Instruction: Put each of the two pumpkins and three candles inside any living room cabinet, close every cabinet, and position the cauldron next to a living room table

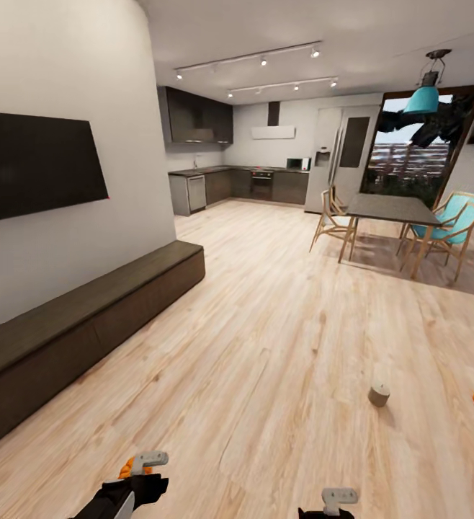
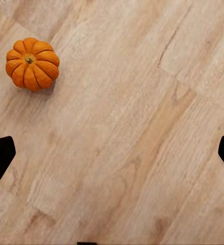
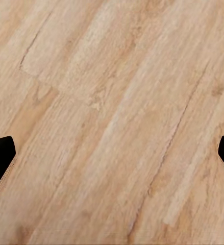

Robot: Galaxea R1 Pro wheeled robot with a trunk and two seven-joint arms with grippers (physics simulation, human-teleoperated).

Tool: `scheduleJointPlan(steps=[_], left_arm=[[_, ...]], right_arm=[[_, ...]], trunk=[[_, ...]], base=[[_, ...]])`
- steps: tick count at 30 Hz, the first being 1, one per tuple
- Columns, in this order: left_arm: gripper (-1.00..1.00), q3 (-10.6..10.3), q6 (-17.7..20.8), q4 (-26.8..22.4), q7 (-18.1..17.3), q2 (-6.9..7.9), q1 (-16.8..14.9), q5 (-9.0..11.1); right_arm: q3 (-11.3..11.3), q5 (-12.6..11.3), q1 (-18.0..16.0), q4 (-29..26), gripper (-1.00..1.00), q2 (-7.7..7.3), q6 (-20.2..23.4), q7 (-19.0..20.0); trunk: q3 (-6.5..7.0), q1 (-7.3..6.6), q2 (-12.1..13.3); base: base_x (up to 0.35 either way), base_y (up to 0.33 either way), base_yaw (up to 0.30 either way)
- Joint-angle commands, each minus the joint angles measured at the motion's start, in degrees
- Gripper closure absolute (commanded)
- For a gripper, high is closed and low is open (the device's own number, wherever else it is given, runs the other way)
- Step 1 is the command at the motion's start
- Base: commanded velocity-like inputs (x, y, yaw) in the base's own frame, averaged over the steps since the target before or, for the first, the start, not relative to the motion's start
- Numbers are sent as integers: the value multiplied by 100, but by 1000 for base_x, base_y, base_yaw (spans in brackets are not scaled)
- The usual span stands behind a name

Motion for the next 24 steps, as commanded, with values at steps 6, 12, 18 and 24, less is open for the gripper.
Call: scheduleJointPlan(steps=[6, 12, 18, 24], left_arm=[[-100, -1, -37, -3, 4, -8, -1, 96], [-100, 5, -328, -1, 4, -74, -1, 110], [-100, 6, -362, -2, 4, -95, 1, 110], [-100, 6, -364, -2, 5, -102, 5, 117]], right_arm=[[6, 3, 1, -14, -100, 0, -34, -6], [10, 2, 1, -14, -100, 1, -51, -5], [11, 2, 1, -14, -100, 1, -52, -5], [14, 2, 1, -14, -100, 1, -52, -5]], trunk=[[-13, 3, -3], [-13, 3, -3], [-13, 3, -3], [-13, 3, -3]], base=[[317, -138, 75], [314, -175, 5], [306, -188, 0], [303, -193, 1]])
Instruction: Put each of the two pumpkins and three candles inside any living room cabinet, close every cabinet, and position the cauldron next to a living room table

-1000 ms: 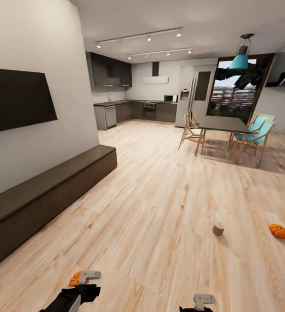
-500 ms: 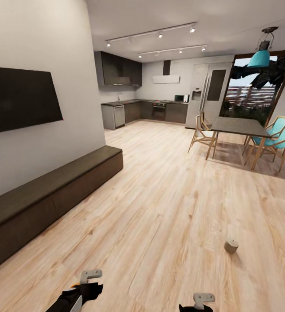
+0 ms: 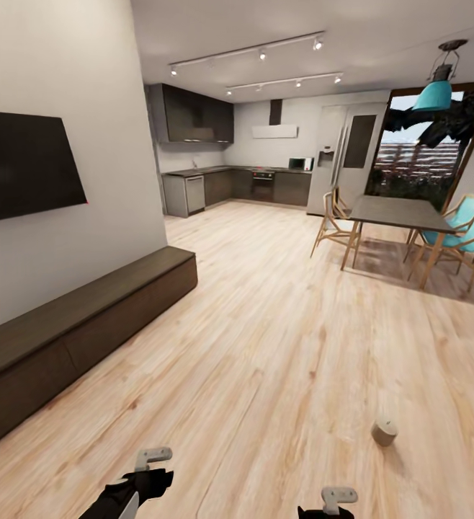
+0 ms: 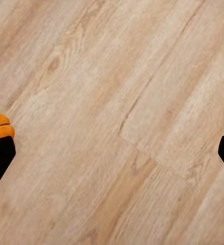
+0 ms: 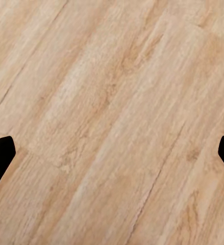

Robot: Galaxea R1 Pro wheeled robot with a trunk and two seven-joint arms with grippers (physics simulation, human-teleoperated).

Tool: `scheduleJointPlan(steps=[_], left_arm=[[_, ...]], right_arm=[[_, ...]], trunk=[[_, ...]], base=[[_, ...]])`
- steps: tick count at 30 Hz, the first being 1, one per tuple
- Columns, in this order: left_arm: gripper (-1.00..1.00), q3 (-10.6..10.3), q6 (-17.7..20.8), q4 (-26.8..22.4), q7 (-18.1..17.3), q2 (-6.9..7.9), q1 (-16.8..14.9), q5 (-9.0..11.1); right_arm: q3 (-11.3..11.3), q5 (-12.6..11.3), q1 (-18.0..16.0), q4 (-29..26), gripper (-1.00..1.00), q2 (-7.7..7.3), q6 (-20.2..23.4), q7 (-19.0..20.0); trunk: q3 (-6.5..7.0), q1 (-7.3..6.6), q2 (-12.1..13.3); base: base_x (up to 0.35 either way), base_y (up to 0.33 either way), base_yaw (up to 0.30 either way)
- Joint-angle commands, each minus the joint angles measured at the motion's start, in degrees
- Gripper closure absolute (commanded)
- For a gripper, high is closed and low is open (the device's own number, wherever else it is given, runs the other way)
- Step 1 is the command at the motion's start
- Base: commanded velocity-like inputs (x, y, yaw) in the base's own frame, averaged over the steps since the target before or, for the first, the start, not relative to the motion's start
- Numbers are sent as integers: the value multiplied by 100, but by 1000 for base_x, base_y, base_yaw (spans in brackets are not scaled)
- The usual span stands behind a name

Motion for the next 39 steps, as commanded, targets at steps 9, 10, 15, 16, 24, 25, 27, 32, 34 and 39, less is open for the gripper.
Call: scheduleJointPlan(steps=[9, 10, 15, 16, 24, 25, 27, 32, 34, 39], left_arm=[[-100, -13, 34, -10, 6, -1, 1, 60], [-100, -13, 34, -7, 6, -1, -2, 60], [-100, -16, 34, -8, 9, -2, 2, 60], [-100, -15, 34, -8, 8, -2, 2, 60], [-100, -13, 34, -4, 6, -2, 1, 60], [-100, -13, 34, -4, 7, -2, 2, 60], [-100, -13, 34, -3, 7, -2, 2, 60], [-100, -13, 34, -3, 8, -2, 3, 60], [-100, -17, 34, -4, 8, -2, 3, 60], [-100, -16, 34, -3, 7, -16, 3, 60]], right_arm=[[1, 9, -1, -7, -100, 1, 25, -15], [1, 9, -1, -8, -100, 1, 25, -15], [-1, 5, -1, -9, -100, 1, 25, -15], [-1, 4, -1, -9, -100, 1, 25, -15], [6, 8, -1, -9, -100, 1, -54, -15], [6, 10, -1, -9, -100, 1, -70, -15], [7, 12, -1, -9, -100, 1, -87, -15], [7, 20, -1, -9, -100, 1, -97, -15], [7, 21, -1, -9, -100, 1, -97, -15], [7, 22, -1, -9, -100, 1, -98, -15]], trunk=[[-6, 3, -3], [-6, 3, -3], [-11, 3, -3], [-13, 3, -3], [-17, 3, -3], [-18, 3, -3], [-18, 3, -3], [-18, 3, -3], [-18, 3, -3], [-18, 3, -3]], base=[[303, -193, 60], [303, -193, 99], [303, -193, 175], [303, -193, 153], [303, -182, 38], [310, -128, 3], [314, -109, 2], [318, -94, 124], [320, -110, 245], [320, -126, 277]])
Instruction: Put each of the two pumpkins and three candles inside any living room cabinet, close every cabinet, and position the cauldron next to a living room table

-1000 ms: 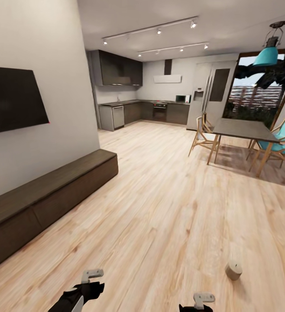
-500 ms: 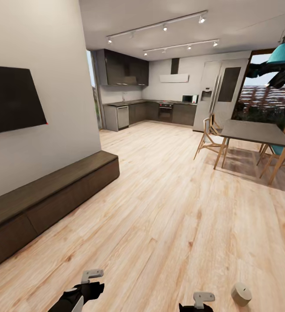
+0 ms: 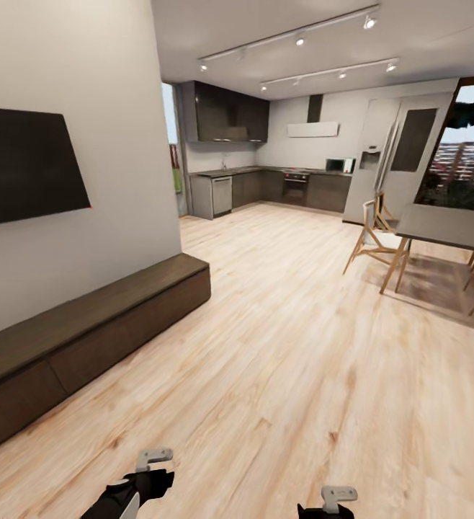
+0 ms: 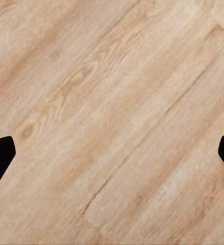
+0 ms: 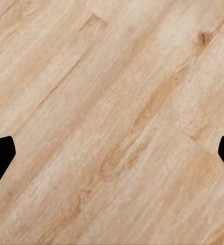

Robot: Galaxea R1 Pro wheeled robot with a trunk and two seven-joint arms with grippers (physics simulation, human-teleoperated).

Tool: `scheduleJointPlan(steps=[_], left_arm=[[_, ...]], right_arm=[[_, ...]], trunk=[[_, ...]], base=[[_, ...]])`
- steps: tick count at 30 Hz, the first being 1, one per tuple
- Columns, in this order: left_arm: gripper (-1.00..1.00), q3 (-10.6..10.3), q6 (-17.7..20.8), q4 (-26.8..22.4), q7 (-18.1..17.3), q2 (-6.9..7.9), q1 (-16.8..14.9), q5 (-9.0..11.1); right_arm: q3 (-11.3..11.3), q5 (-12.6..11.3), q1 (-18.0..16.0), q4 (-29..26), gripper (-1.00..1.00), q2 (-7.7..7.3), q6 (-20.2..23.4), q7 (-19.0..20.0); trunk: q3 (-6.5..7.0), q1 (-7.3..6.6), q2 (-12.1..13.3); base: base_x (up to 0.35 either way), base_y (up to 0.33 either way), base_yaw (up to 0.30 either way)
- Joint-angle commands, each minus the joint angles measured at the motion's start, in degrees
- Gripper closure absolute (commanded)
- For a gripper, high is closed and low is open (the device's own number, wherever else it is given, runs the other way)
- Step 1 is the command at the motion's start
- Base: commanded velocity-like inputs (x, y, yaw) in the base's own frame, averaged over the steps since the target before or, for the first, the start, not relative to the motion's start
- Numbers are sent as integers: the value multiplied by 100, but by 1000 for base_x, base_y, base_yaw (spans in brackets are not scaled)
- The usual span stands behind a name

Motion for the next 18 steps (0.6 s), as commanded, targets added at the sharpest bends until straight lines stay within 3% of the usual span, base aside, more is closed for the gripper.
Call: scheduleJointPlan(steps=[1, 18], left_arm=[[-100, -12, 32, -9, 5, -1, -2, 58], [-100, -16, 23, -8, 3, -20, -2, 58]], right_arm=[[3, 6, 0, -7, -100, 0, 13, -15], [11, 32, 0, -7, -100, 0, 13, -18]], trunk=[[-6, 3, -3], [-6, 3, -3]], base=[[320, -127, 285], [319, -142, 289]])
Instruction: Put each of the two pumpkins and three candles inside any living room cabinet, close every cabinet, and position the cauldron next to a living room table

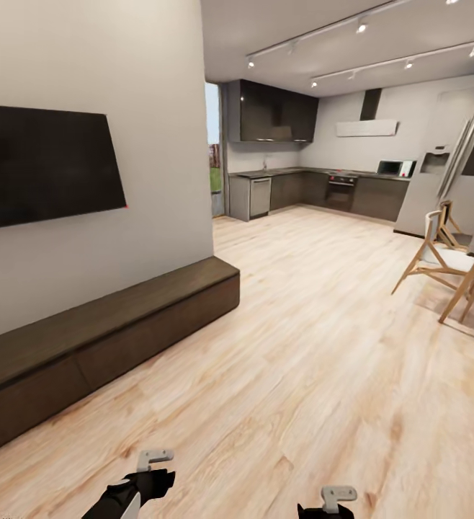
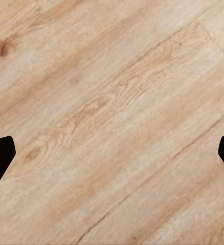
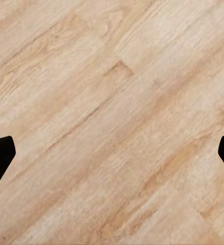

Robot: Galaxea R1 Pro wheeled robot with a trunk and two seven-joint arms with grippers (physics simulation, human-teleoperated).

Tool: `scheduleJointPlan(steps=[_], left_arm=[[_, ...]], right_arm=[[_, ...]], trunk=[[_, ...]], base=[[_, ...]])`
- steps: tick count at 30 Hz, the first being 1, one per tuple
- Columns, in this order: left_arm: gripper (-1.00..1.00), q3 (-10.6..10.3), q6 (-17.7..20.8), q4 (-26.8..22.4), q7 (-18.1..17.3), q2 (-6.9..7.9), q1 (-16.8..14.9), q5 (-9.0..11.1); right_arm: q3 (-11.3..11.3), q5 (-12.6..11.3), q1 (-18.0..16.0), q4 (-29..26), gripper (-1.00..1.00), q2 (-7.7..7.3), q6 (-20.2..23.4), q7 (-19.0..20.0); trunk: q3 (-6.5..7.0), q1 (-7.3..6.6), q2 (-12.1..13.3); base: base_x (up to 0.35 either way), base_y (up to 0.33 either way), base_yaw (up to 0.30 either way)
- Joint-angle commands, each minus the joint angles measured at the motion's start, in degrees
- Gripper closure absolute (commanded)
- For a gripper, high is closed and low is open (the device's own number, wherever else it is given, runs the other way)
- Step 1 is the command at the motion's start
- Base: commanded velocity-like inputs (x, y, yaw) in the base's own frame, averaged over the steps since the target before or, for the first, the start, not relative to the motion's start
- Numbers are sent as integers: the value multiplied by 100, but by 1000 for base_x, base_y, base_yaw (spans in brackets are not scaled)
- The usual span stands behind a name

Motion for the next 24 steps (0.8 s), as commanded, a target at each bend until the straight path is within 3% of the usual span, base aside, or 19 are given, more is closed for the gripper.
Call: scheduleJointPlan(steps=[1, 9, 20, 24], left_arm=[[-100, -14, 32, -9, 5, 1, -2, 58], [-100, -15, 32, -9, 10, -1, -2, 58], [-100, -15, 32, -9, 7, -5, 2, 58], [-100, -15, 32, -9, 8, -7, 4, 58]], right_arm=[[4, 9, 0, -7, -100, 0, 13, -15], [4, 9, 0, -7, -100, 0, 13, -13], [4, 26, 0, -7, -100, 0, 13, -12], [4, 26, 0, -7, -100, 0, 13, -12]], trunk=[[-6, 3, -3], [-6, 3, -3], [-6, 3, -3], [-6, 3, -3]], base=[[300, -200, 289], [290, -218, 269], [305, -120, 31], [326, -110, 209]])
